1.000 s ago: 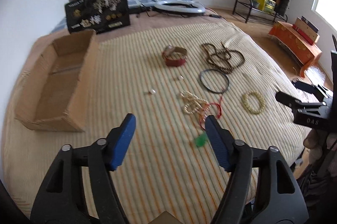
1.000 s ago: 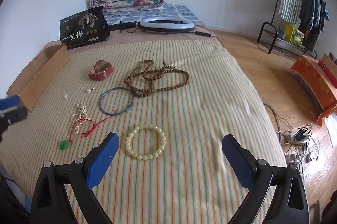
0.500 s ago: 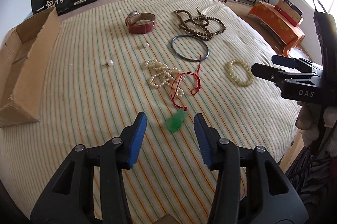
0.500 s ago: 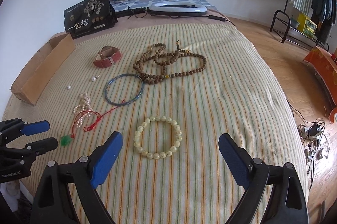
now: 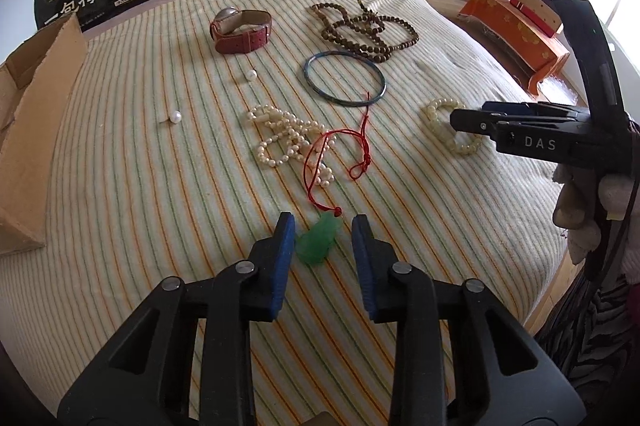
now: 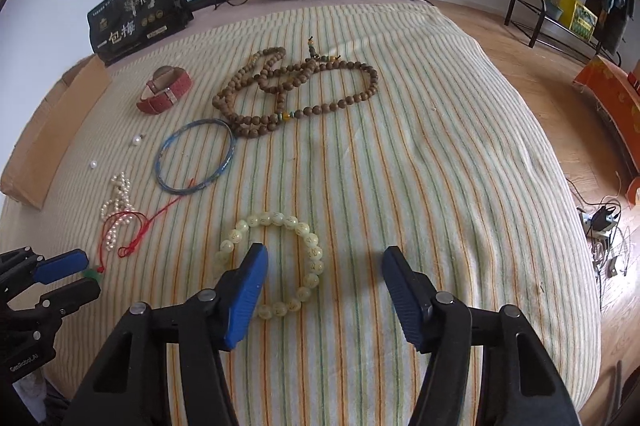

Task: Organize jewelry
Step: 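Close the left tool on the green jade pendant while the right tool closes on the cream bead bracelet, then carry the jade pendant and cream bracelet into the cardboard box and release both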

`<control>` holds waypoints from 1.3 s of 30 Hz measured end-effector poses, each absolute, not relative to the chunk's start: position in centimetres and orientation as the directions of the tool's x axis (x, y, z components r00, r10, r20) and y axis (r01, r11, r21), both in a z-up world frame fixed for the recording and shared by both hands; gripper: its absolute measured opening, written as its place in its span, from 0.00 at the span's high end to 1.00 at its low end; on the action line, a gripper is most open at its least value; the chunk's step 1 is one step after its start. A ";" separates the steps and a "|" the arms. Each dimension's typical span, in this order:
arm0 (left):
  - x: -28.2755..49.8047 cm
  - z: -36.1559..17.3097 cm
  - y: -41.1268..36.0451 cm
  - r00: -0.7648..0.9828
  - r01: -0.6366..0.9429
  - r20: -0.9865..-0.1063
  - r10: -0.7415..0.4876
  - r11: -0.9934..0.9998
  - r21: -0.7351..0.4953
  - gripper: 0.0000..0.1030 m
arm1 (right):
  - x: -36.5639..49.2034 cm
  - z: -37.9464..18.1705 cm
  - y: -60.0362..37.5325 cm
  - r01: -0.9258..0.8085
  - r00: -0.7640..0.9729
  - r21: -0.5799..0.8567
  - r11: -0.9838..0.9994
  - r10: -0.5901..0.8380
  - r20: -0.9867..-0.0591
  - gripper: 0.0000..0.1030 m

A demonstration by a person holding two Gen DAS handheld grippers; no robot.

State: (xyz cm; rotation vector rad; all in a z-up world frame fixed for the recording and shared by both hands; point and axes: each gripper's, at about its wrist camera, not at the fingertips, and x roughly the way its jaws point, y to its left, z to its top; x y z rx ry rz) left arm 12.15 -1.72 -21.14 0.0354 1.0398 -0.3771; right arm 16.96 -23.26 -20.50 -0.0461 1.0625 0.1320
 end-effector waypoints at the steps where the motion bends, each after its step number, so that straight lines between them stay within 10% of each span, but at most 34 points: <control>1: 12.2 -21.3 -1.8 0.447 0.326 -0.847 -0.288 0.934 -0.146 0.72 | 17.0 -20.5 -23.2 -0.129 0.479 0.025 0.991 0.084 -0.874 0.40; 8: 12.1 -21.7 -2.1 0.442 0.335 -0.847 -0.294 0.930 -0.149 0.84 | 17.1 -20.9 -22.5 -0.144 0.480 -0.024 0.989 0.049 -0.876 0.44; 18: 11.7 -21.3 -2.3 0.450 0.335 -0.840 -0.303 0.929 -0.156 0.85 | 16.6 -20.6 -21.6 -0.203 0.486 -0.022 0.979 0.081 -0.870 0.93; 39: 10.4 -13.7 1.6 0.619 0.260 -0.714 -0.326 0.943 -0.205 0.85 | 14.8 -14.5 -21.4 -0.204 0.614 0.053 0.977 0.170 -0.771 0.95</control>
